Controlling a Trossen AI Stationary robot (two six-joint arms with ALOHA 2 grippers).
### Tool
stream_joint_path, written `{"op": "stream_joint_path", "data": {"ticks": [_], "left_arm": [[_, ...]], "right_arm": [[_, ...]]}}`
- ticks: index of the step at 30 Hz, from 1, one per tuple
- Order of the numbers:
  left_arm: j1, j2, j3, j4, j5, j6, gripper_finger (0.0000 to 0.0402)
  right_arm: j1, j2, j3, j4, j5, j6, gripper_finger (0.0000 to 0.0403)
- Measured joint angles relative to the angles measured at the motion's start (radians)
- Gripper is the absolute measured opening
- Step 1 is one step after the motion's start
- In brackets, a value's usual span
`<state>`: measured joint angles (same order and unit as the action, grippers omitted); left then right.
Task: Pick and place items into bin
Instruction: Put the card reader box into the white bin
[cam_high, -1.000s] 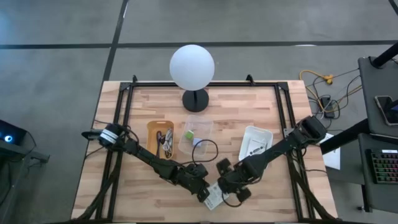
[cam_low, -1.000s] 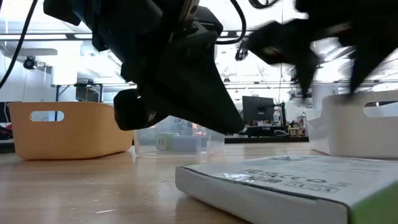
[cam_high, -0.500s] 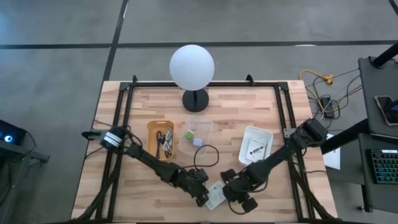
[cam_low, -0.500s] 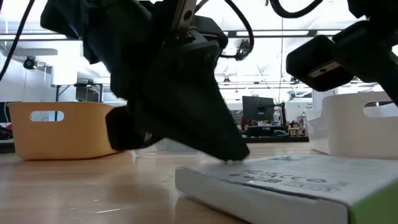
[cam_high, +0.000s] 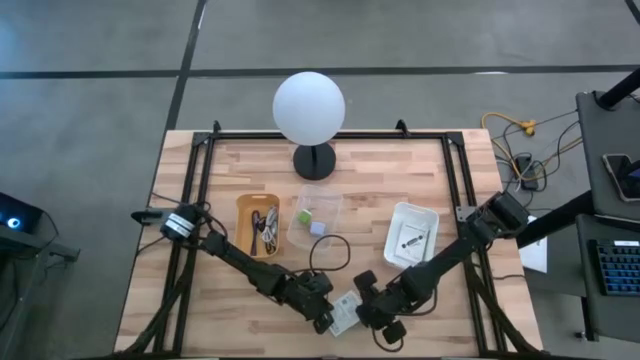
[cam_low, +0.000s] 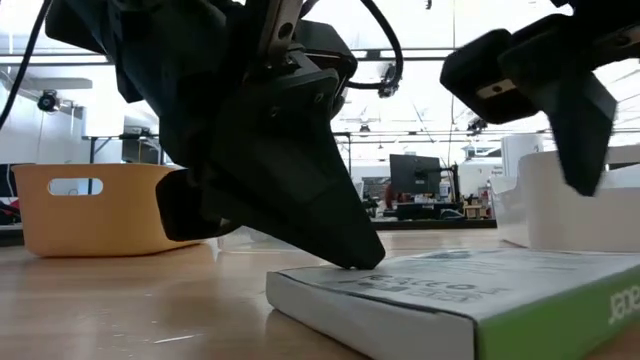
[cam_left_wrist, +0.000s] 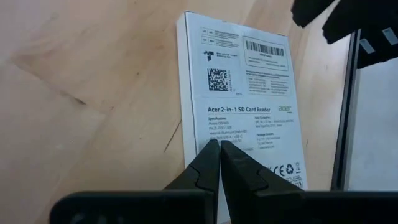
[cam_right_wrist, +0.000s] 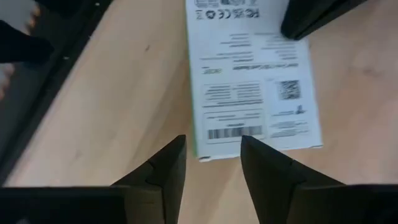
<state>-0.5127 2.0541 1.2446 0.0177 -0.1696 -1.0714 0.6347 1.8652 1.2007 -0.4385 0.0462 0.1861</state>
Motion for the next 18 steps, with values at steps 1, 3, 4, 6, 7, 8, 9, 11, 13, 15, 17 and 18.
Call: {"op": "stream_joint_path", "data": {"ticks": [1, 3, 4, 6, 7, 8, 9, 11, 13, 15, 17, 18], "left_arm": [[-0.001, 0.0, 0.0, -0.001, 0.0, 0.0, 0.0], [-0.002, 0.0, 0.0, -0.004, -0.007, -0.008, 0.0], [-0.002, 0.0, -0.004, -0.008, -0.019, -0.02, 0.0], [-0.002, 0.0, -0.006, -0.025, -0.04, -0.023, 0.0], [-0.003, 0.0, -0.006, -0.031, -0.042, -0.023, 0.0], [-0.002, 0.0, -0.006, -0.038, -0.041, -0.023, 0.0], [-0.002, 0.0, -0.006, -0.043, -0.042, -0.023, 0.0], [-0.003, 0.0, -0.006, -0.045, -0.044, -0.024, 0.0], [-0.003, 0.0, -0.006, -0.043, -0.047, -0.026, 0.0], [-0.004, -0.007, -0.002, -0.045, -0.057, -0.025, 0.0], [-0.003, -0.01, -0.001, -0.055, -0.086, -0.023, 0.0], [0.001, -0.01, -0.001, -0.056, -0.094, -0.023, 0.0]], "right_arm": [[0.004, 0.0, 0.0, 0.001, 0.019, -0.017, 0.0143], [0.011, 0.0, -0.006, 0.001, 0.062, -0.056, 0.0149], [0.015, 0.0, -0.012, 0.0, 0.085, -0.078, 0.0152], [0.022, 0.0, -0.025, 0.001, 0.137, -0.118, 0.0159], [0.025, 0.0, -0.033, 0.0, 0.156, -0.132, 0.0162], [0.027, 0.0, -0.041, 0.0, 0.166, -0.131, 0.0166], [0.027, 0.0, -0.05, 0.0, 0.165, -0.108, 0.0169], [0.027, 0.0, -0.065, -0.001, 0.162, -0.005, 0.0175], [0.027, 0.0, -0.074, 0.001, 0.15, 0.131, 0.0181], [0.026, -0.002, -0.078, 0.003, 0.139, 0.245, 0.0187], [0.03, -0.002, -0.078, 0.027, 0.147, 0.29, 0.0192], [0.039, -0.003, -0.078, 0.046, 0.166, 0.29, 0.0194]]}}
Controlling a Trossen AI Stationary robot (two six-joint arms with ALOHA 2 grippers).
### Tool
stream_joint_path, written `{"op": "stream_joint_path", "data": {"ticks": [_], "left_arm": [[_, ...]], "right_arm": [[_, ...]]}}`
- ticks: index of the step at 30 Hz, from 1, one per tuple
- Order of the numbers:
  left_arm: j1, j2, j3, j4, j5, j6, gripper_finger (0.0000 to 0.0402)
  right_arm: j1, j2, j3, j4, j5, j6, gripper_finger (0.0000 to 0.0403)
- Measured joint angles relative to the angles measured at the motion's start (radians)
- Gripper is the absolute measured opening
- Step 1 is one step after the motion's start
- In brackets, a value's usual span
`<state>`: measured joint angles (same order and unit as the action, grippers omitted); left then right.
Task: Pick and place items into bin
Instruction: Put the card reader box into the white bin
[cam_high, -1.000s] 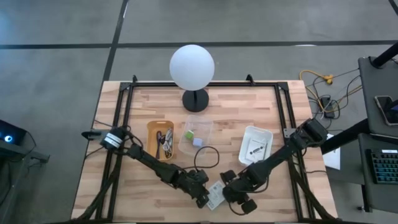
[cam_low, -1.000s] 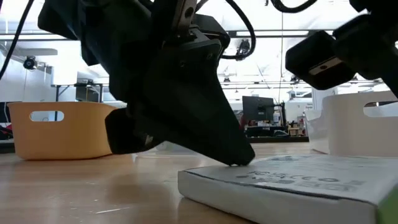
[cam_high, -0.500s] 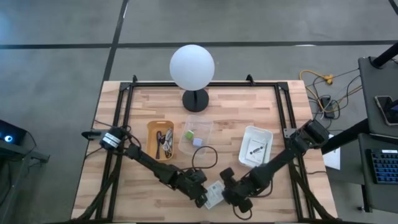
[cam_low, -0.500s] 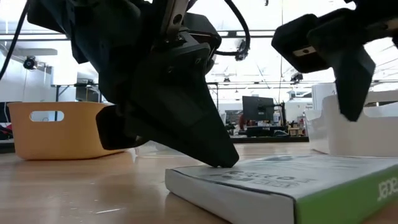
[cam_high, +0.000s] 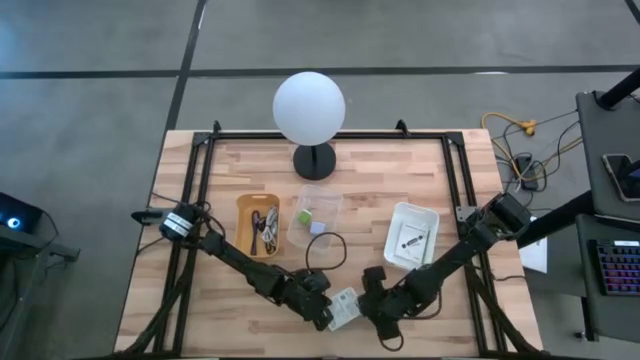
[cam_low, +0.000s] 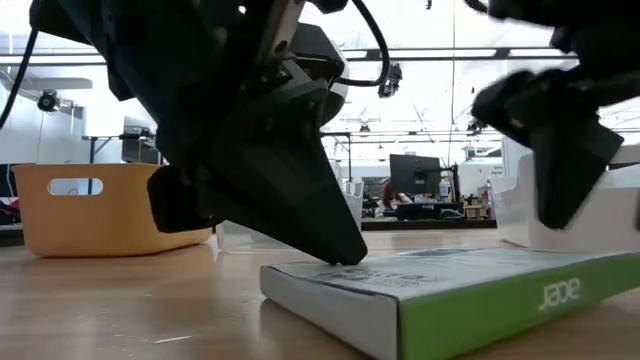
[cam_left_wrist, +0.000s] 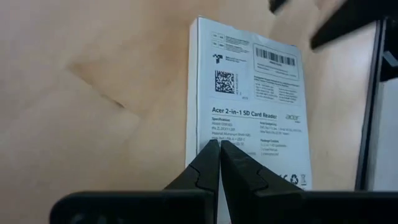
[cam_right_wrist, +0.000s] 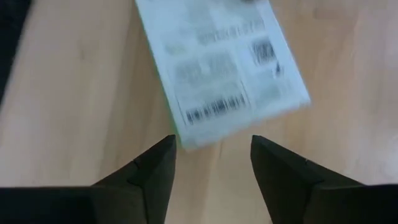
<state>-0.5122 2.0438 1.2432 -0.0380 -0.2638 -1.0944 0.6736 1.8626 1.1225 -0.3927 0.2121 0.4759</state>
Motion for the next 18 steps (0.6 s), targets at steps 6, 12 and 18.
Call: {"op": "stream_joint_path", "data": {"ticks": [6, 12, 18], "left_arm": [[0.014, 0.004, -0.011, 0.0, 0.019, -0.025, 0.0], [0.014, 0.011, -0.012, 0.001, 0.022, -0.051, 0.0], [0.015, 0.011, -0.012, 0.002, 0.026, -0.052, 0.0]], "right_arm": [[0.035, 0.003, -0.023, 0.053, 0.118, -0.072, 0.0196], [0.047, 0.004, -0.069, 0.071, 0.245, -0.133, 0.0196], [0.052, 0.003, -0.093, 0.082, 0.256, -0.294, 0.0196]]}}
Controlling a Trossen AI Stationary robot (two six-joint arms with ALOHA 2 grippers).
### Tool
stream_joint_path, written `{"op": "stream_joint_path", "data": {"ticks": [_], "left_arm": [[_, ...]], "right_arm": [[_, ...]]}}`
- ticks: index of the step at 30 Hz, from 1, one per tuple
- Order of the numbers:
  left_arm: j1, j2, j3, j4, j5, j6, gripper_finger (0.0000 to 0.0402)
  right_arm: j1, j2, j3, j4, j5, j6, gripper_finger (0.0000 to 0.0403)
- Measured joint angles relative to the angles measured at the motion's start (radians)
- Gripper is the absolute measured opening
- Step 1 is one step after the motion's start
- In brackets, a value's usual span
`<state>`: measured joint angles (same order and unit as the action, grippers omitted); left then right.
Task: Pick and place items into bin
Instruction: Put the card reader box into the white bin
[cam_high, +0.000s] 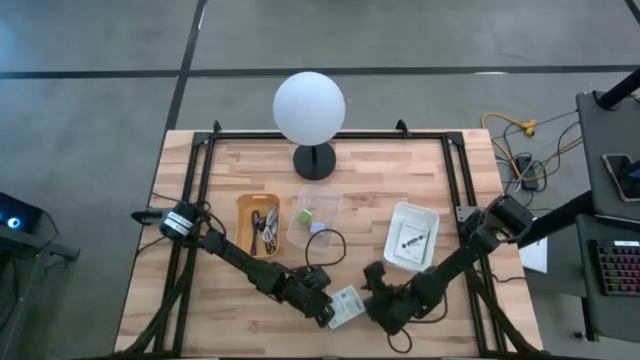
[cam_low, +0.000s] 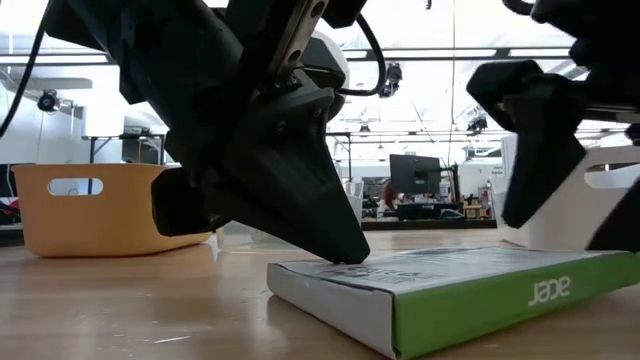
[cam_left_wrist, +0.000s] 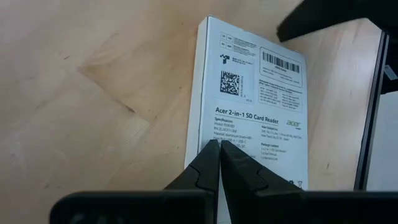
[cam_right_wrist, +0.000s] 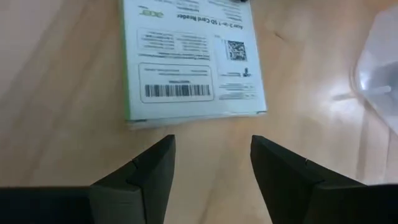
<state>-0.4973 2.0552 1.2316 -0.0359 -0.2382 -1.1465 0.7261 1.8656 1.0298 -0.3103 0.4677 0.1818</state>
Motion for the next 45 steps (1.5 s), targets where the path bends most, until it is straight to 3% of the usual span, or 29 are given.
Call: {"op": "stream_joint_path", "data": {"ticks": [11, 26, 39, 45], "left_arm": [[0.014, 0.003, -0.002, 0.064, 0.028, -0.027, 0.0], [0.023, 0.007, -0.004, 0.153, 0.049, -0.029, 0.0], [0.026, 0.007, 0.001, 0.215, 0.102, -0.021, 0.0], [0.027, 0.007, 0.001, 0.212, 0.1, -0.015, 0.0]], "right_arm": [[0.042, 0.0, 0.005, 0.059, -0.027, -0.116, 0.0196], [0.042, -0.001, -0.1, 0.209, -0.037, -0.203, 0.0196], [0.022, -0.004, -0.062, 0.213, 0.2, -0.528, 0.019], [0.003, -0.005, 0.016, 0.224, 0.217, -0.526, 0.0174]]}}
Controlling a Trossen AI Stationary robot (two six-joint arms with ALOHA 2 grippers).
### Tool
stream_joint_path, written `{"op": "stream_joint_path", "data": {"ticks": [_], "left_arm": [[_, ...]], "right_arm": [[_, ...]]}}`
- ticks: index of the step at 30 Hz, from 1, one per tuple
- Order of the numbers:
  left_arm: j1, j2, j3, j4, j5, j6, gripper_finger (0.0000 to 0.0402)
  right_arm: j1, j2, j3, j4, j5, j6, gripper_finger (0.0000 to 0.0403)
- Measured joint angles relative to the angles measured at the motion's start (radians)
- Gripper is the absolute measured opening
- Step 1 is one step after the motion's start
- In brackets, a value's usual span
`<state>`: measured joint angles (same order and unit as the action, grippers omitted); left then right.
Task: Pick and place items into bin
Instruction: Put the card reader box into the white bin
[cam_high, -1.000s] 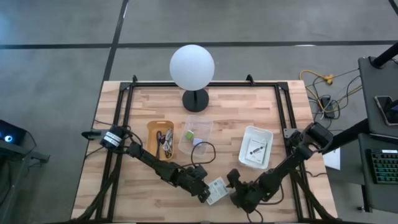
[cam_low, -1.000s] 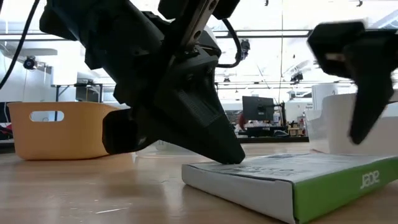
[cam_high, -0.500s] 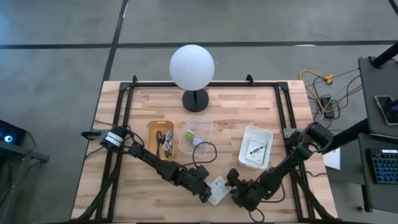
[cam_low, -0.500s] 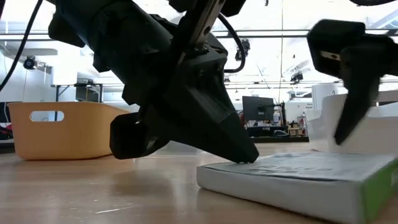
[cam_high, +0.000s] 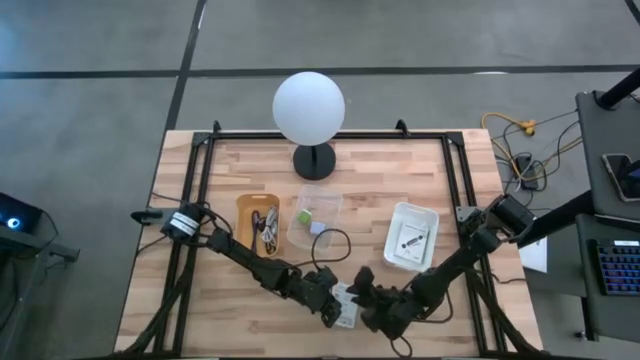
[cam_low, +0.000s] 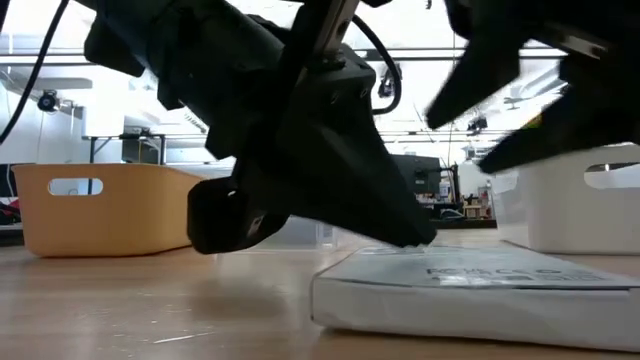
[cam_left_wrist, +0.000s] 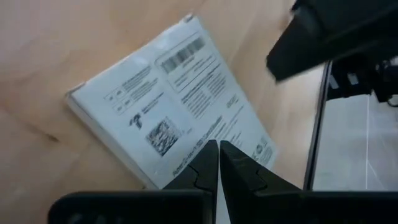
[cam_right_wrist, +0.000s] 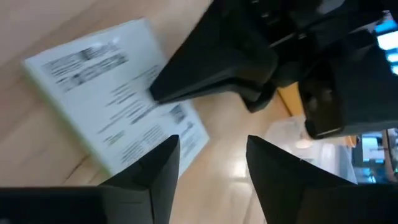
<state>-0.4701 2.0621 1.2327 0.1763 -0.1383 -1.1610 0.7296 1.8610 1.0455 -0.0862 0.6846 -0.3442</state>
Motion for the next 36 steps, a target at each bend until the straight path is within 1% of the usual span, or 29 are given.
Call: {"op": "stream_joint_path", "data": {"ticks": [3, 5, 8, 9, 11, 13, 15, 17, 19, 24, 28, 32, 36], "left_arm": [[0.0, 0.0, 0.0, 0.0, -0.001, 0.001, 0.0], [0.0, -0.003, 0.0, -0.003, -0.005, 0.02, 0.0], [-0.001, -0.04, 0.02, -0.071, -0.048, 0.087, 0.0], [-0.001, -0.056, 0.037, -0.112, -0.061, 0.105, 0.0], [-0.001, -0.088, 0.054, -0.21, -0.07, 0.15, 0.0], [-0.001, -0.095, 0.065, -0.256, -0.069, 0.174, 0.0], [-0.001, -0.096, 0.057, -0.297, -0.051, 0.174, 0.0], [-0.003, -0.084, 0.053, -0.289, -0.025, 0.163, 0.0], [-0.009, -0.074, 0.049, -0.294, -0.016, 0.149, 0.0], [-0.012, -0.063, 0.044, -0.289, -0.008, 0.148, 0.0], [-0.011, -0.052, 0.034, -0.28, 0.003, 0.144, 0.0], [-0.011, -0.05, 0.016, -0.223, 0.018, 0.119, 0.0], [-0.011, -0.049, 0.013, -0.21, 0.006, 0.12, 0.0]], "right_arm": [[-0.011, 0.0, 0.01, -0.005, 0.0, 0.031, 0.0167], [-0.013, 0.0, 0.005, -0.047, -0.001, 0.085, 0.0163], [-0.014, -0.004, 0.009, -0.166, -0.015, 0.273, 0.0162], [-0.017, -0.006, 0.014, -0.206, -0.04, 0.358, 0.0162], [-0.028, -0.008, 0.022, -0.271, -0.126, 0.522, 0.0161], [-0.04, -0.008, 0.024, -0.29, -0.257, 0.655, 0.016], [-0.053, -0.003, 0.024, -0.285, -0.373, 0.748, 0.0157], [-0.062, 0.002, 0.025, -0.279, -0.462, 0.811, 0.0153], [-0.072, 0.004, 0.024, -0.279, -0.506, 0.857, 0.0149], [-0.093, 0.003, 0.024, -0.264, -0.51, 0.924, 0.014], [-0.109, 0.001, 0.024, -0.262, -0.51, 0.924, 0.0139], [-0.125, 0.001, 0.026, -0.259, -0.503, 0.914, 0.0141], [-0.141, 0.0, 0.03, -0.257, -0.502, 0.913, 0.0137]]}}
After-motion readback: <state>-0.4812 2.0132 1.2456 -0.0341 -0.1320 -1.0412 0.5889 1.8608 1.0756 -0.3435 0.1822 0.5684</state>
